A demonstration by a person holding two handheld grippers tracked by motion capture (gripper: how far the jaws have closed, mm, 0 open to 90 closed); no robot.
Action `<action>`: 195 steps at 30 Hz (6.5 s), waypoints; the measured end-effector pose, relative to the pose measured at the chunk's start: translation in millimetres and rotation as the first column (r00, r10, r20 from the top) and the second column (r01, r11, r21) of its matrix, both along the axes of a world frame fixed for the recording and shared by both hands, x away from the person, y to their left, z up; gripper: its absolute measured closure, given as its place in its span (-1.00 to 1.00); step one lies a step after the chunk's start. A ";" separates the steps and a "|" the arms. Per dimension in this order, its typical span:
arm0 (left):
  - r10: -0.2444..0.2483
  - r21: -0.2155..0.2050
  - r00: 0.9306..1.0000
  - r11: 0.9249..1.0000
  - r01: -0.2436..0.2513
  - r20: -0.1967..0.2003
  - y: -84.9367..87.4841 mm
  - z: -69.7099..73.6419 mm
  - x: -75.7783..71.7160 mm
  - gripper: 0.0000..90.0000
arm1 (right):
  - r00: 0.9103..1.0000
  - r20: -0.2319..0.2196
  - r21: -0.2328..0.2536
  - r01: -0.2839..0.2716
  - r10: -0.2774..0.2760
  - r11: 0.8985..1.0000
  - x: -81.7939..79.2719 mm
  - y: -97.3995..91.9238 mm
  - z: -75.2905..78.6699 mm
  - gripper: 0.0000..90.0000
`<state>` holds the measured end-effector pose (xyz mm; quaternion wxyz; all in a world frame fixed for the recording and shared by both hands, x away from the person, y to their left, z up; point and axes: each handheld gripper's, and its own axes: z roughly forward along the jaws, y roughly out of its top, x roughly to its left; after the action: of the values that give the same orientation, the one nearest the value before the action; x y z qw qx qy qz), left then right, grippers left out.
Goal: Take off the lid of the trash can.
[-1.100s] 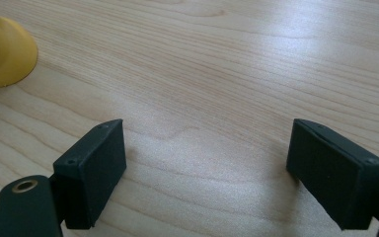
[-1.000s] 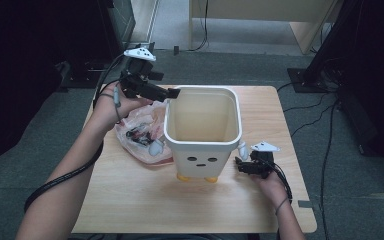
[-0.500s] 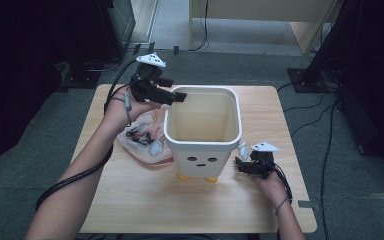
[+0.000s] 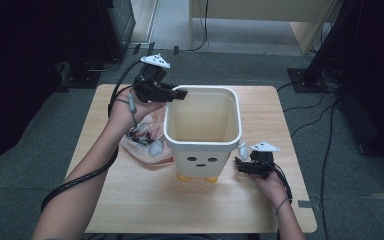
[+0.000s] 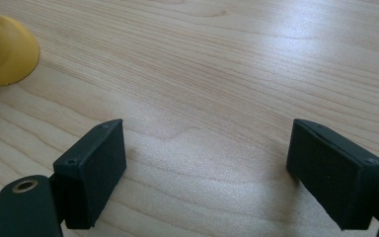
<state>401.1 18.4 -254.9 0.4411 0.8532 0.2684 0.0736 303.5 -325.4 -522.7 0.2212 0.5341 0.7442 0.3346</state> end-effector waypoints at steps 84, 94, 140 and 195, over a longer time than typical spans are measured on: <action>0.173 -0.175 0.985 0.969 -0.172 -0.011 168.6 24.4 7.8 0.67 | 1.000 0.003 -0.002 -0.012 0.012 1.000 0.1 0.3 -0.1 -0.66; 0.225 -0.166 0.974 0.960 -0.227 -0.027 196.1 13.0 9.6 0.68 | 1.000 0.004 -0.002 -0.012 0.012 1.000 0.1 0.4 -0.1 -0.66; 0.316 -0.083 0.948 0.945 -0.317 -0.032 233.9 -86.5 13.4 0.68 | 1.000 0.004 -0.002 -0.010 0.010 1.000 0.0 0.6 -0.1 -0.66; 0.139 -0.036 0.984 0.989 -0.144 -0.108 205.4 -197.8 -56.9 0.67 | 1.000 0.003 -0.001 -0.011 0.011 1.000 -0.9 1.2 -0.1 -0.66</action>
<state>344.3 223.8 -452.7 0.4387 0.8248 0.3526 0.0539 302.5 -324.2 -522.8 0.2208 0.5293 0.7470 0.3364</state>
